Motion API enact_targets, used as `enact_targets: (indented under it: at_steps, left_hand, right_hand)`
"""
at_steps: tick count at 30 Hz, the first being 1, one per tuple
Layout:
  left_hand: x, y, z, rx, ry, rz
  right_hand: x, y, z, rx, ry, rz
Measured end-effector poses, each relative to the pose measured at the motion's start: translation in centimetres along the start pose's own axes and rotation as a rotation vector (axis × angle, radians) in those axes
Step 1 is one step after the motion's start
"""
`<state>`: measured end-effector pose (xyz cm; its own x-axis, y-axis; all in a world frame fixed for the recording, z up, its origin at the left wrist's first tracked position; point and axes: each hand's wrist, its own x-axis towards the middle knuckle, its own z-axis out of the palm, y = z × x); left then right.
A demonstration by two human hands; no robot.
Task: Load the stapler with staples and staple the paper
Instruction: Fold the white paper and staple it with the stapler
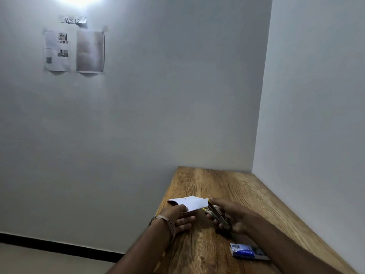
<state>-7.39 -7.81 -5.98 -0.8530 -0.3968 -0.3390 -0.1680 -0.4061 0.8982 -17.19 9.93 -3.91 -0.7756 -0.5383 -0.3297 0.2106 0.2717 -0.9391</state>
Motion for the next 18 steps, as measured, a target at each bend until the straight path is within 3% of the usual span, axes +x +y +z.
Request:
enact_targets:
  at_steps: [7,18]
  left_hand:
    - [-0.5,0.0,0.0,0.021,-0.027,0.018]
    - [-0.7,-0.2,0.3,0.052,-0.022,0.042]
  right_hand:
    - [0.3,-0.5,1.1,0.092,-0.062,0.043]
    - [0.5,-0.4,2.5,0.117,0.038,0.033]
